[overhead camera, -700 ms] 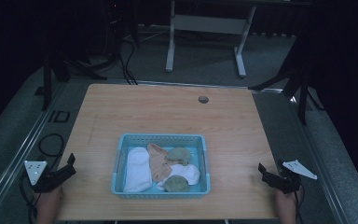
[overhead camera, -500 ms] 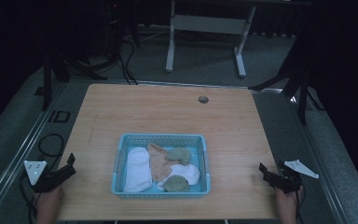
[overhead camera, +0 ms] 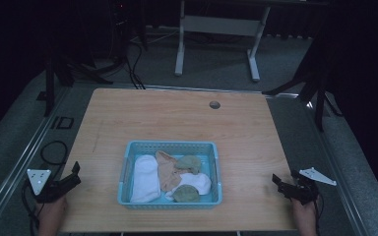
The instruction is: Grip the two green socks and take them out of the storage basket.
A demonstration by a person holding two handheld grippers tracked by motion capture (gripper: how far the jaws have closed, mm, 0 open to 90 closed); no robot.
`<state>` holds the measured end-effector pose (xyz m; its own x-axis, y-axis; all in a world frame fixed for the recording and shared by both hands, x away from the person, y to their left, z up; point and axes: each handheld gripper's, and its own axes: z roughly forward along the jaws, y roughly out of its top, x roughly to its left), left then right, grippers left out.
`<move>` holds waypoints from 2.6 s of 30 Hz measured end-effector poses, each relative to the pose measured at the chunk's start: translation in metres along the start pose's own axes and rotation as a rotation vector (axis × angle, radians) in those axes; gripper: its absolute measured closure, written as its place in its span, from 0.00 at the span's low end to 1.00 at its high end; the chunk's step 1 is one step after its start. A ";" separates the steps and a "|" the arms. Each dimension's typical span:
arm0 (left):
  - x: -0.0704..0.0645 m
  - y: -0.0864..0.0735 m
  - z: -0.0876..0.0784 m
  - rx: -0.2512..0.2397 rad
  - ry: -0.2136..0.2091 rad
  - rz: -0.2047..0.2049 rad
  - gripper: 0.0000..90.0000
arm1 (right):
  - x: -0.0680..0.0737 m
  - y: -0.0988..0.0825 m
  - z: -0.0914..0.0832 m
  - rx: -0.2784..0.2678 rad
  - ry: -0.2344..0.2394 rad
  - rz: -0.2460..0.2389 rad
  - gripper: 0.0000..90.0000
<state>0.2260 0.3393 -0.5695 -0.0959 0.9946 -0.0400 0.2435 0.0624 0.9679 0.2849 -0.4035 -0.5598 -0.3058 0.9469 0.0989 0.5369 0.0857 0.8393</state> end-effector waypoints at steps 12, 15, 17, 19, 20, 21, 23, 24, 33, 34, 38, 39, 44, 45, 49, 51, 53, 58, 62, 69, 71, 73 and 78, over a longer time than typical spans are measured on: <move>0.000 0.000 0.000 0.000 0.000 0.000 0.01 | 0.004 0.007 -0.001 0.081 0.267 -0.127 0.14; -0.001 0.000 0.000 -0.001 0.001 0.002 0.01 | 0.006 0.011 -0.003 0.090 0.313 -0.125 0.14; -0.001 0.000 0.000 0.000 0.001 0.002 0.01 | 0.008 0.014 -0.003 0.114 0.312 -0.155 0.14; 0.000 0.000 0.000 0.001 0.001 0.000 0.01 | 0.010 0.016 -0.002 0.157 0.331 -0.170 0.14; 0.000 0.000 0.000 0.004 0.000 -0.002 0.01 | 0.012 0.017 -0.002 0.176 0.345 -0.183 0.14; 0.001 0.000 0.000 0.006 -0.002 -0.006 0.01 | 0.016 0.019 -0.001 0.200 0.365 -0.207 0.14; 0.001 0.000 0.001 0.004 -0.006 -0.018 0.01 | 0.019 0.020 0.000 0.215 0.386 -0.212 0.14; 0.002 0.000 0.001 0.005 -0.006 -0.018 0.01 | 0.021 0.021 0.000 0.229 0.395 -0.219 0.14; 0.001 0.000 0.000 0.004 -0.003 -0.011 0.01 | 0.044 0.032 0.001 0.259 0.489 -0.290 0.14; 0.001 0.000 0.000 0.004 -0.003 -0.011 0.01 | 0.044 0.032 0.001 0.259 0.489 -0.290 0.14; 0.001 0.000 0.000 0.005 -0.004 -0.011 0.01 | 0.056 0.043 -0.001 0.250 0.528 -0.320 0.14; 0.001 0.000 0.000 0.004 -0.004 -0.009 0.01 | 0.056 0.043 -0.001 0.250 0.528 -0.320 0.14; 0.000 0.000 0.000 0.004 -0.002 -0.002 0.01 | 0.073 0.056 -0.001 0.256 0.565 -0.387 0.14; 0.000 0.000 0.000 0.004 -0.002 -0.002 0.01 | 0.076 0.058 -0.001 0.260 0.571 -0.397 0.14; 0.000 0.000 0.000 0.004 -0.001 -0.001 0.01 | 0.089 0.066 -0.002 0.262 0.603 -0.438 0.14; 0.000 0.000 0.000 0.003 -0.002 0.000 0.01 | 0.096 0.070 -0.001 0.263 0.620 -0.456 0.15; 0.000 0.000 0.000 0.003 -0.002 -0.001 0.01 | 0.101 0.074 -0.001 0.260 0.631 -0.475 0.15; 0.000 0.000 0.000 0.002 -0.003 0.000 0.01 | 0.111 0.082 0.000 0.259 0.647 -0.498 0.15; 0.000 0.000 0.000 0.001 -0.003 -0.001 0.01 | 0.118 0.089 0.001 0.267 0.662 -0.513 0.15; 0.000 0.000 0.000 0.001 -0.004 0.001 0.01 | 0.133 0.103 0.000 0.265 0.692 -0.541 0.15; 0.000 0.000 0.000 0.001 -0.004 0.001 0.01 | 0.137 0.107 0.000 0.263 0.697 -0.553 0.15; 0.000 0.000 0.000 0.001 -0.005 0.001 0.01 | 0.142 0.111 0.000 0.264 0.704 -0.564 0.15; 0.000 0.000 0.000 0.002 -0.006 0.002 0.01 | 0.155 0.114 0.004 0.276 0.717 -0.603 0.15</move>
<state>0.2265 0.3391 -0.5695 -0.0899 0.9952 -0.0399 0.2459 0.0610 0.9674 0.3019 -0.2462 -0.4511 -0.9462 0.3155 0.0723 0.2709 0.6499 0.7101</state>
